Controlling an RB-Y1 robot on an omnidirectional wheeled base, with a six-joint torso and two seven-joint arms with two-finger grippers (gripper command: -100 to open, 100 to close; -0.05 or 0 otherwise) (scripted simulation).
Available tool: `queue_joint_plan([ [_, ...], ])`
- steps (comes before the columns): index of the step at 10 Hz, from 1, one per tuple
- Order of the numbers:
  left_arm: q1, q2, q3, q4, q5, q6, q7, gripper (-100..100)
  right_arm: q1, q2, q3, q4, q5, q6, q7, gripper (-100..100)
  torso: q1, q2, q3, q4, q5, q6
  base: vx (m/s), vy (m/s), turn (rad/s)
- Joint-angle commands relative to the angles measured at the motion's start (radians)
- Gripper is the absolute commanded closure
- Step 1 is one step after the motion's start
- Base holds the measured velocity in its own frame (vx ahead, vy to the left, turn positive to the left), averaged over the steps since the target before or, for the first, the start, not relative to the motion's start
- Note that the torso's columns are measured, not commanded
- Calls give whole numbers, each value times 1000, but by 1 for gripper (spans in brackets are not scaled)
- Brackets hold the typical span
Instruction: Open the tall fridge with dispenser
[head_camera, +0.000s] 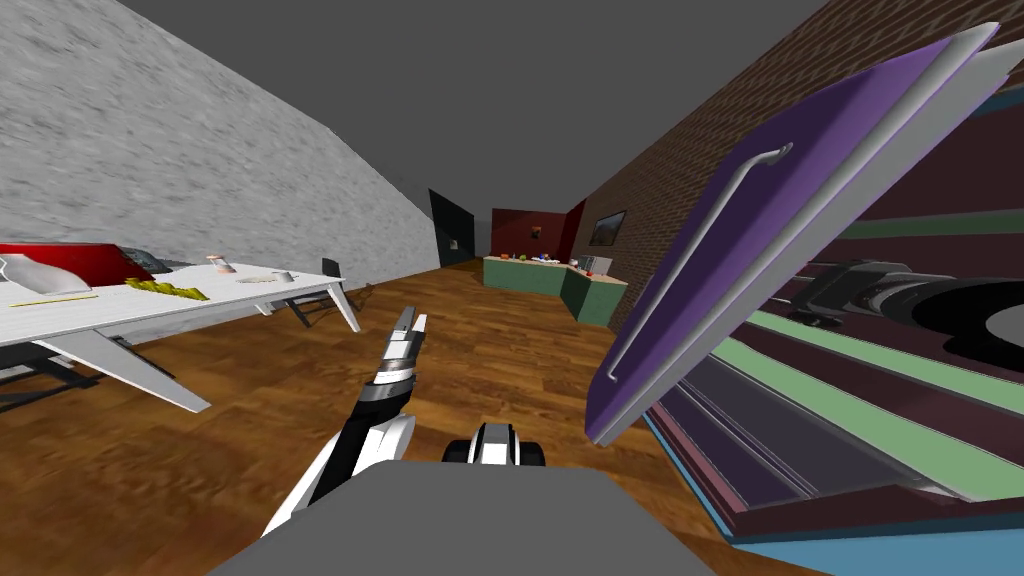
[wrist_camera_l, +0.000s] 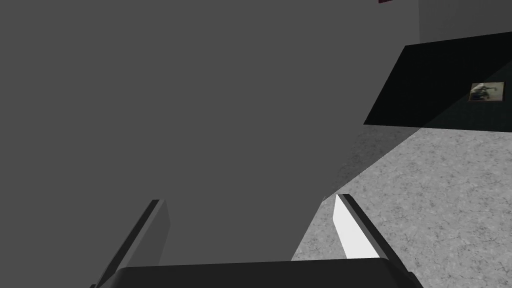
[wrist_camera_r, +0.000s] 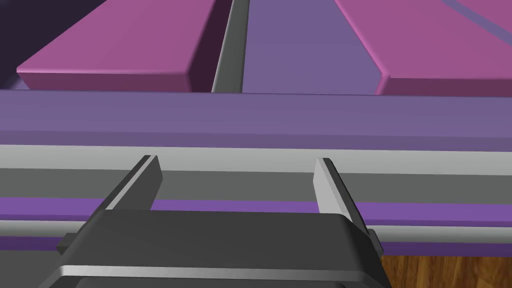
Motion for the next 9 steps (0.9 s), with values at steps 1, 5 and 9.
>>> queue_joint_plan([
  [1, 0, 0, 0, 0, 0, 0, 0, 0, 5, -18, 9, 56, 19, 7, -18, -100, -3, 4, 3, 1, -3, 0, -124, 9, 239],
  [5, 0, 0, 0, 0, 0, 0, 0, 0, 10, -37, 18, 115, 38, 14, -36, -100, -2, -2, 1, 0, -4, 6, -75, -13, 117],
  [9, 0, 0, 0, 0, 0, 0, 0, 0, 17, -64, 31, 201, 66, 25, -63, -100, -4, -5, -3, -1, -2, 0, -112, 0, 208],
])
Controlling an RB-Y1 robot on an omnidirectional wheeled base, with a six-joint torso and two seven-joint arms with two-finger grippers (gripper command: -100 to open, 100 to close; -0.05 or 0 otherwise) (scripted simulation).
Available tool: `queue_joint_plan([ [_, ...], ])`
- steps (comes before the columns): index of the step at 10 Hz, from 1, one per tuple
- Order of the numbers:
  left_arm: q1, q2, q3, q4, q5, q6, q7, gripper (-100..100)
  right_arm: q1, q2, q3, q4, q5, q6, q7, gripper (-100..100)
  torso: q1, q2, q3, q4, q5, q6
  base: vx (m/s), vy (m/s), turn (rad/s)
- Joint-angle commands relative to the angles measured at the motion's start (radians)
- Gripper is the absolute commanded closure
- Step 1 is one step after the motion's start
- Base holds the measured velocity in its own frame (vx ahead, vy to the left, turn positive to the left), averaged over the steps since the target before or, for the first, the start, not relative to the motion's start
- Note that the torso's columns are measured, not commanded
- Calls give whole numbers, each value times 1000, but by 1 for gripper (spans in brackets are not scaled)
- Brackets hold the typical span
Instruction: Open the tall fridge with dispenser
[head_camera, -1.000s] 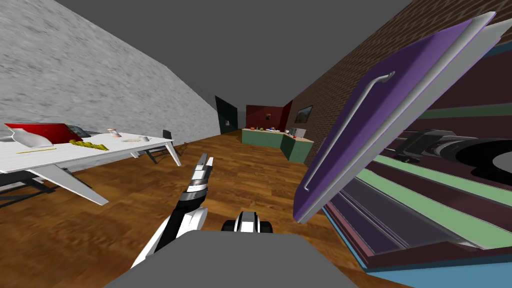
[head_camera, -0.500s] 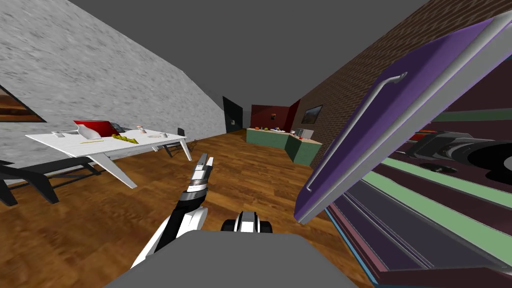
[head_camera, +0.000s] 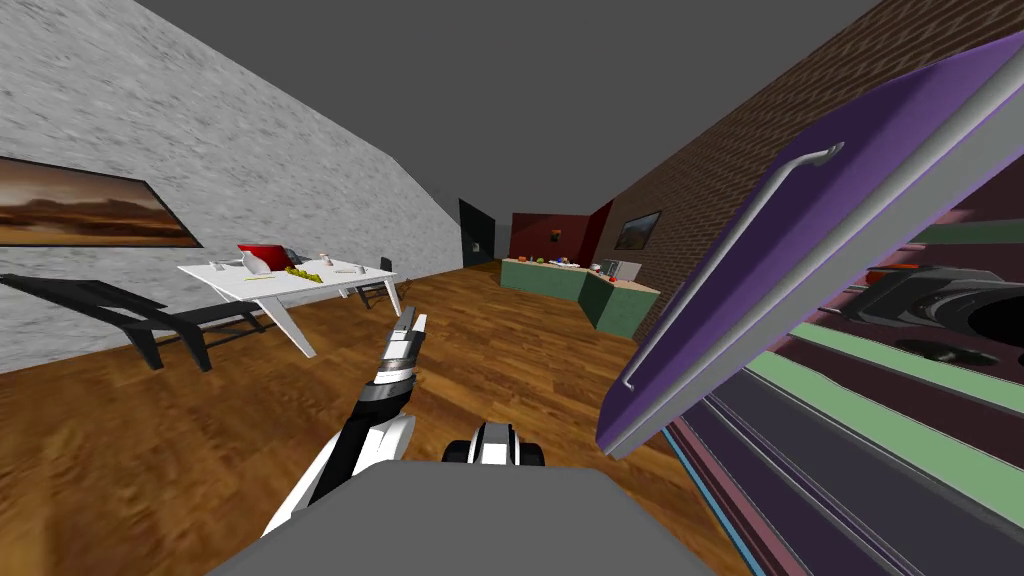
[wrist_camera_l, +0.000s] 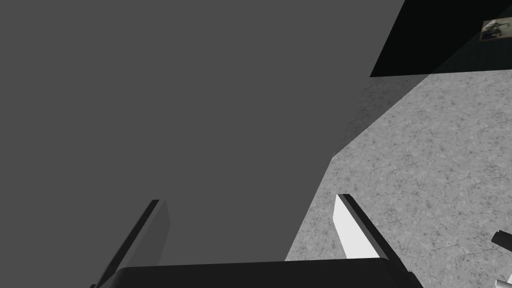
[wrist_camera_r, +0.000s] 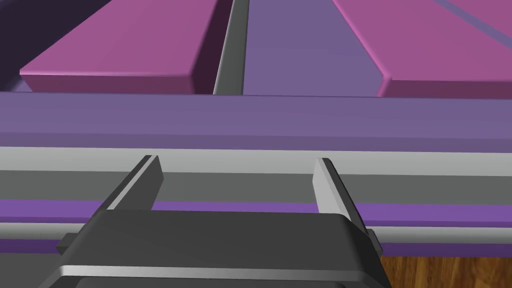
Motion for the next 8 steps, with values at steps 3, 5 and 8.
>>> queue_joint_plan([
  [3, 0, 0, 0, 0, 0, 0, 0, 0, 2, -43, 12, 118, 27, 20, -26, -100, -2, -2, -2, 0, 1, -2, -101, 7, 221],
  [5, 0, 0, 0, 0, 0, 0, 0, 0, -3, -25, 4, 60, 8, 13, -8, 100, 0, -1, 0, 0, 0, 3, 9, -2, -164],
  [8, 1, 0, 0, 0, 0, 0, 0, 0, -11, 2, -10, -26, -20, 2, 19, 100, 10, 8, 9, 2, -2, 4, 174, -27, -269],
])
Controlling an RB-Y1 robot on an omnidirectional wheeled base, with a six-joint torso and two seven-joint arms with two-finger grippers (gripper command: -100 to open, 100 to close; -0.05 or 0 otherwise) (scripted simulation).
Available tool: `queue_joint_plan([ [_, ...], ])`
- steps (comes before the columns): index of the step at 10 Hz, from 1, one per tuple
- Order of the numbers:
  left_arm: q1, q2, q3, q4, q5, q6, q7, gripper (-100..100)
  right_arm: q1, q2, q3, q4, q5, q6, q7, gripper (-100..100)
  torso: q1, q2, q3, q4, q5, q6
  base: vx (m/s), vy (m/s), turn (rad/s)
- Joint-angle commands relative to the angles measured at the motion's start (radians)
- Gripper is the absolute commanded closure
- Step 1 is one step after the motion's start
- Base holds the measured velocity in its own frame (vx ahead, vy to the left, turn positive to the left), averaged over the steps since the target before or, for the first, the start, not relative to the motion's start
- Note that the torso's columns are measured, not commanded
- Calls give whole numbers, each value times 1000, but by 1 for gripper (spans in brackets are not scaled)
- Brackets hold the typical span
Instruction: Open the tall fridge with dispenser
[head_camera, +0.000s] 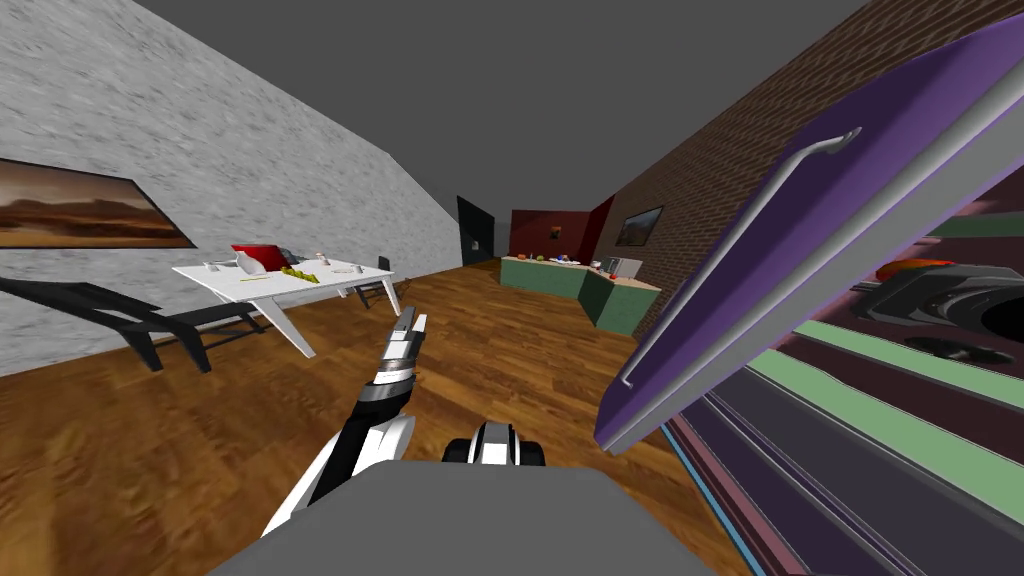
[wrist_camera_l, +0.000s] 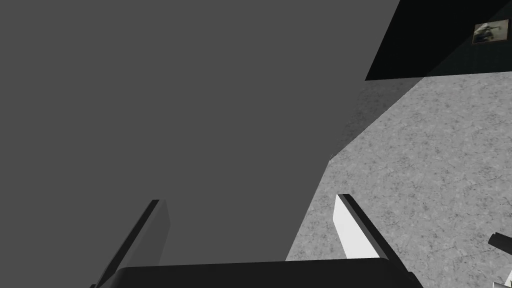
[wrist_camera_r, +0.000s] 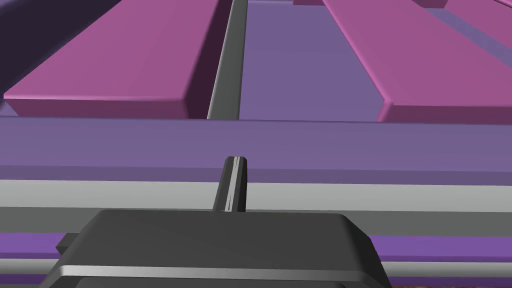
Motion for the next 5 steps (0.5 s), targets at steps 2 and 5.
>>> queue_joint_plan([
  [2, 0, 0, 0, 0, 0, 0, 0, 0, -10, 27, -12, -105, -33, -9, 23, 100, -2, 5, 4, 1, -2, 1, 110, 4, -220],
  [5, 0, 0, 0, 0, 0, 0, 0, 0, -17, 55, -25, -191, -61, -20, 50, 100, 3, 6, 5, 3, 1, 3, 128, 10, -236],
])
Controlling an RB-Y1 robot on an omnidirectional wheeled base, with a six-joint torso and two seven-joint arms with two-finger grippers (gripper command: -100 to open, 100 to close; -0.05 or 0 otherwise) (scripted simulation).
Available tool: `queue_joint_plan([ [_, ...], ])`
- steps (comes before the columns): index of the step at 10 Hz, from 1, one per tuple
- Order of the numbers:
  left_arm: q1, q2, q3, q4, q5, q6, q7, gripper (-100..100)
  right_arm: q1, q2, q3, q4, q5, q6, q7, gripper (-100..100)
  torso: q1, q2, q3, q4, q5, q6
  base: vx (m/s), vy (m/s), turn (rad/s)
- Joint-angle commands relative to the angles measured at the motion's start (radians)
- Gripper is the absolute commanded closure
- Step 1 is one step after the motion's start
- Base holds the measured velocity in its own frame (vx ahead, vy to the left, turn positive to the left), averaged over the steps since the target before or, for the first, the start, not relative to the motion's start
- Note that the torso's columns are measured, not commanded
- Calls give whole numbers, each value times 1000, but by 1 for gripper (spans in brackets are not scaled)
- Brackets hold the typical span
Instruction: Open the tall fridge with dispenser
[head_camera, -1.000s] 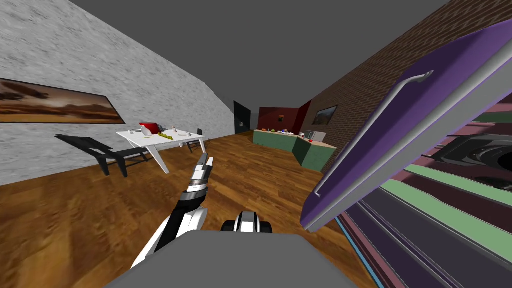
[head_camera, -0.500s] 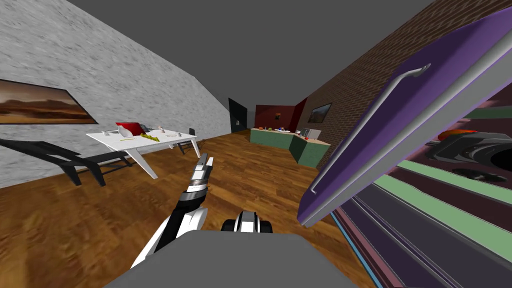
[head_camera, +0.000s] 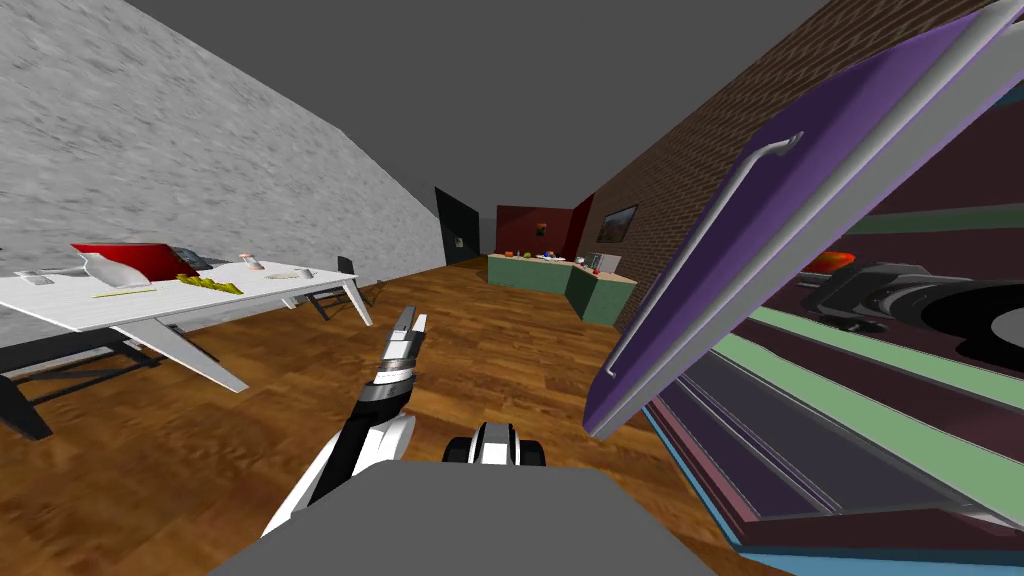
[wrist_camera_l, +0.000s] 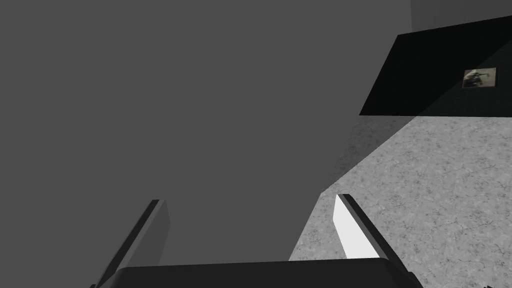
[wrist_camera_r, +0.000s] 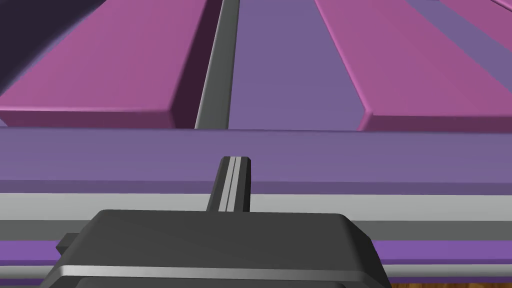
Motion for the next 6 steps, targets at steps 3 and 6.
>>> queue_joint_plan([
  [3, 0, 0, 0, 0, 0, 0, 0, 0, 3, -17, -43, -7, -10, -37, 15, -100, -1, 4, 2, 1, 0, 0, 80, 32, -71],
  [6, 0, 0, 0, 0, 0, 0, 0, 0, 18, -57, -87, 35, 10, -70, -8, -100, 4, -6, -4, -2, 1, -1, 202, 144, -115],
])
